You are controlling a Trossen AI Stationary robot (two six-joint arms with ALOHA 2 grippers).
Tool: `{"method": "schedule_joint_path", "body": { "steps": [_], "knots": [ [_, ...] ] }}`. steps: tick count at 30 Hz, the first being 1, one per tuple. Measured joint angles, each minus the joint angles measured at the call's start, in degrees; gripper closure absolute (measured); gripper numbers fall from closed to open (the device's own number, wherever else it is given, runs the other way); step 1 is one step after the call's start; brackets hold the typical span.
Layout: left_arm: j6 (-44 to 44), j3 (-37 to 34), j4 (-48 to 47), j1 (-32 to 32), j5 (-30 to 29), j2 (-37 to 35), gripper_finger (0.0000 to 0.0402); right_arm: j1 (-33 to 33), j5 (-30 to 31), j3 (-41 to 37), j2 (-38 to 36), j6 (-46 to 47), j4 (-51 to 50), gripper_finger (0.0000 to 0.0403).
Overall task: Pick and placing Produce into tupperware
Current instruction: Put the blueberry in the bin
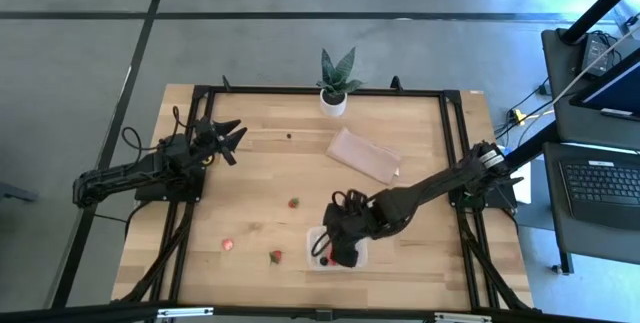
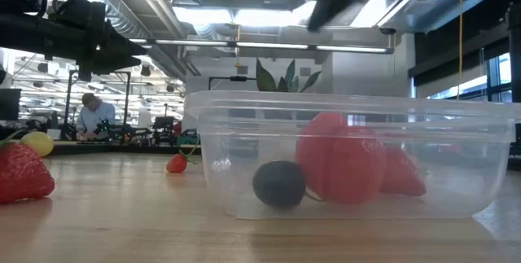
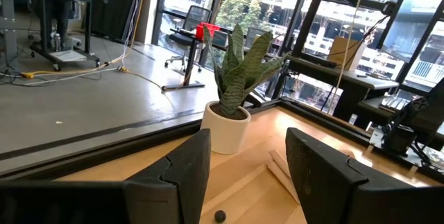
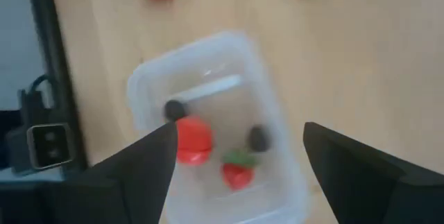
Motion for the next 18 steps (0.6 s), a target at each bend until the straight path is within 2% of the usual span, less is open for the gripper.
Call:
{"method": "schedule_joint_path", "body": {
  "steps": [5,18],
  "knots": [
    [0.0,0.0,0.0,0.0,0.0,0.0,0.0223,-1.9,6.8,3.1,-2.2,-4.0,-5.4,0.009],
    [0.1,0.0,0.0,0.0,0.0,0.0,0.0223,-14.3,7.7,3.0,-7.1,-18.9,-6.5,0.0091]
  ]
}}
